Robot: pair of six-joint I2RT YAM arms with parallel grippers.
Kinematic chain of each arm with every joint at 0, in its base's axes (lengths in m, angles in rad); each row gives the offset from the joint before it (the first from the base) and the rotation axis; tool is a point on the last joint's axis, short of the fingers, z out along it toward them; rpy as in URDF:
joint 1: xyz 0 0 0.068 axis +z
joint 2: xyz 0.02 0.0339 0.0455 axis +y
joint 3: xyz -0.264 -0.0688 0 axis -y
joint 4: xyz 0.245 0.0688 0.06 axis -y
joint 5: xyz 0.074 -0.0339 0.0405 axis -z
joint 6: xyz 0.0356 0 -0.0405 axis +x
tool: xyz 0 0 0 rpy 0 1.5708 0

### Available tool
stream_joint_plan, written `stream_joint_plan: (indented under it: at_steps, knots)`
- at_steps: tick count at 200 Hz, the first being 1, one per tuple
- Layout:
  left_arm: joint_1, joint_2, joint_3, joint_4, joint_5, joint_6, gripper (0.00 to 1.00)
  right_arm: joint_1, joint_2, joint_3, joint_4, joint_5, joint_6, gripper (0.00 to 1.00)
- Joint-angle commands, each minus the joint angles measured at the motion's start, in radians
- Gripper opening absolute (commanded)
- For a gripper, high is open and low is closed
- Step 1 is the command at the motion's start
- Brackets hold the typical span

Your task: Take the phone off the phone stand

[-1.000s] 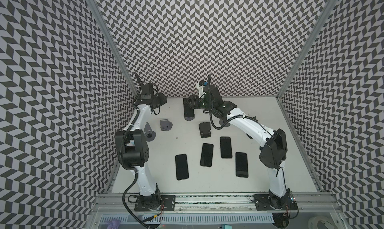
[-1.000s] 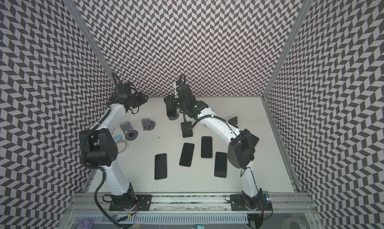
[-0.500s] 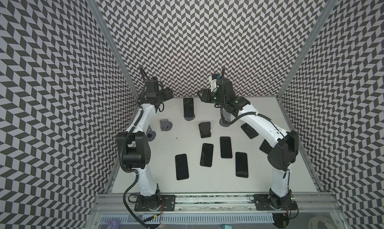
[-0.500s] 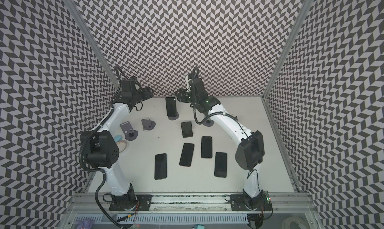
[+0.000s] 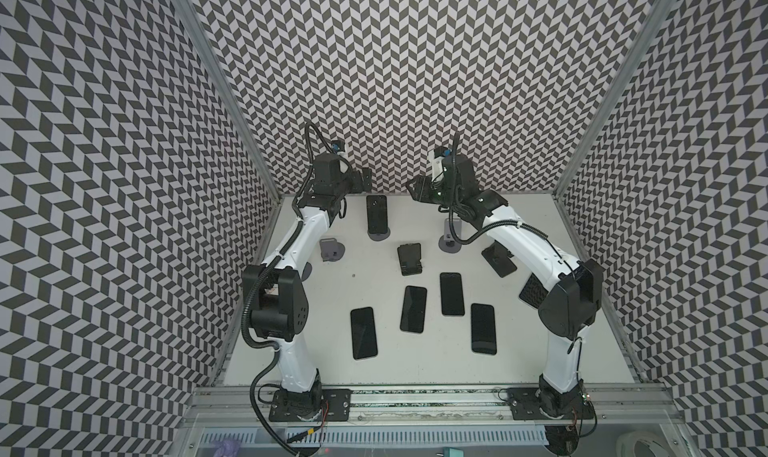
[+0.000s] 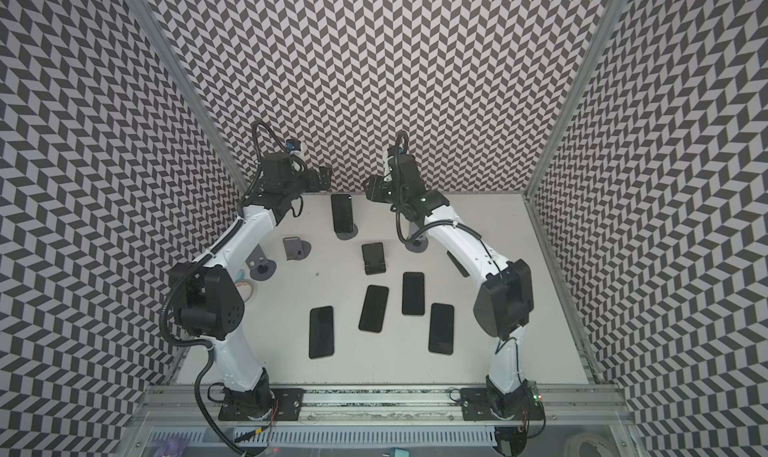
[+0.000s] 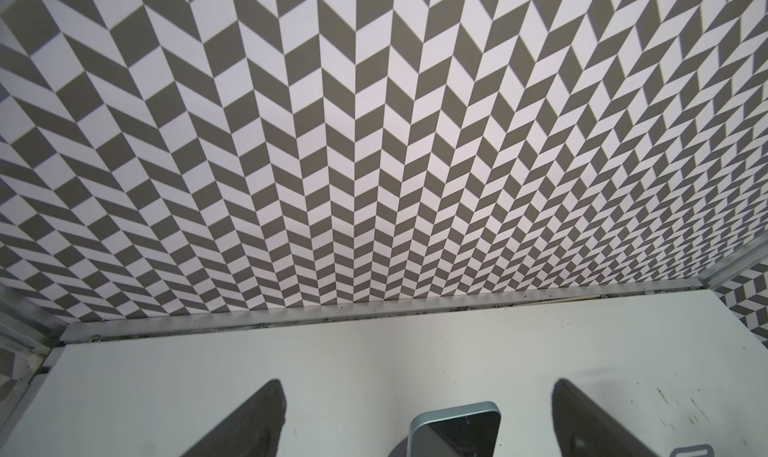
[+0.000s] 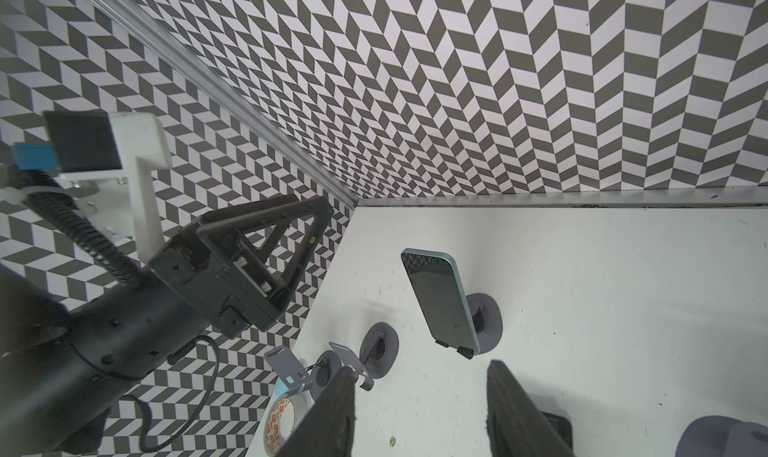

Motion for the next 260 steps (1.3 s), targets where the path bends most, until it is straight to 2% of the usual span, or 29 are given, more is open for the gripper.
stream_joint_plan:
  at_steps: [1, 159, 260]
  knots:
    - [-0.008, 0.007, 0.047, 0.037, -0.027, 0.056, 1.00, -0.008, -0.035, 0.000, 0.032, -0.010, -0.014, 0.50]
    - [-0.021, 0.023, -0.035, 0.075, -0.054, 0.111, 1.00, -0.018, -0.008, -0.019, 0.040, -0.027, -0.008, 0.50]
    - [-0.026, 0.080, -0.043, 0.079, 0.001, 0.099, 1.00, -0.033, -0.006, -0.025, 0.051, -0.031, -0.004, 0.50]
